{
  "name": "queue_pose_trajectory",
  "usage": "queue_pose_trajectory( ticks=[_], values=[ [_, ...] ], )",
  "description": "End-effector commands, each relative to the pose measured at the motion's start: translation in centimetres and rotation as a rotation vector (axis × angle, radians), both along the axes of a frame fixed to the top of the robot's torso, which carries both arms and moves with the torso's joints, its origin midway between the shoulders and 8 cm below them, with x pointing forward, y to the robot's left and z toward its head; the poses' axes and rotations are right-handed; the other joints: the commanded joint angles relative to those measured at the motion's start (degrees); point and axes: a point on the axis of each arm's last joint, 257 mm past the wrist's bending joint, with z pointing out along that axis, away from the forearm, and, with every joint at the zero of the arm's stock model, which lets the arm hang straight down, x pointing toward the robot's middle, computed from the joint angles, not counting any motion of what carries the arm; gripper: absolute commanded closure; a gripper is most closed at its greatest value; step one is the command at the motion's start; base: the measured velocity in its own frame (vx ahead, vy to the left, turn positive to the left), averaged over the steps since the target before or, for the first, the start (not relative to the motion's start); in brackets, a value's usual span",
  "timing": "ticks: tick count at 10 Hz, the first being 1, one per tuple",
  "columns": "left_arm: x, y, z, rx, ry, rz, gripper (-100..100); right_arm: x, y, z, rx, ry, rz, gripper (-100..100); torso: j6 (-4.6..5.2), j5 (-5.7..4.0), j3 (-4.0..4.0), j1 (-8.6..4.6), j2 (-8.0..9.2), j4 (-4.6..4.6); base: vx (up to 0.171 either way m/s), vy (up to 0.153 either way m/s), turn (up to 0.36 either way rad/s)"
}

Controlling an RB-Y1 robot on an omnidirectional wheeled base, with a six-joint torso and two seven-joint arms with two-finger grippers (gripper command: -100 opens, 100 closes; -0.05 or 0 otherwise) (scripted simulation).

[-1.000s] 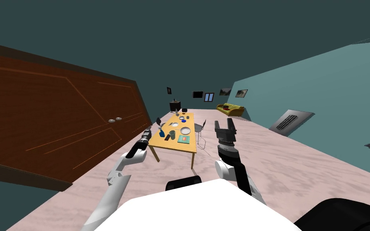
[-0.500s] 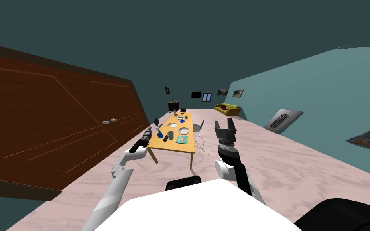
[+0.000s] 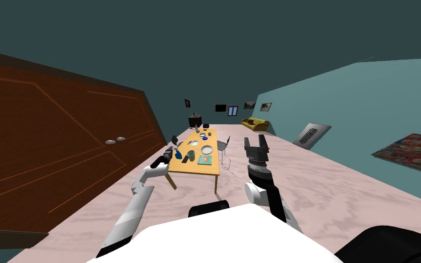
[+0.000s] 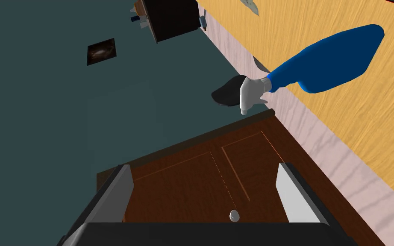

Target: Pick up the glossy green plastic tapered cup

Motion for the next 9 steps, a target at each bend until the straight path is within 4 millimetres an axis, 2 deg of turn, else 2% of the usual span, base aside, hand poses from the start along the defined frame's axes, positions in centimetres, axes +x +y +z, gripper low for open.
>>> queue_pose_trajectory(
  ticks=[1,4,9],
  values=[
    [0.0,0.5,-1.4,-0.009,0.055,0.017,-100,0.0,0.0,0.0,0.000,0.000,0.000,0,0.00,0.00,0.00,0.00,0.00,0.00,0.032,-0.024,-0.050],
    [0.6,1.3,-3.3,-0.031,0.148,0.048,-100,0.0,0.0,0.0,0.000,0.000,0.000,0,-0.03,0.00,0.02,0.01,0.04,0.00,0.034,-0.028,-0.084],
    [0.0,1.9,-7.0,-0.068,0.297,0.088,-100,0.0,0.0,0.0,0.000,0.000,0.000,0,-0.01,0.00,-0.01,0.00,-0.01,0.00,0.037,-0.022,-0.073]
  ],
)
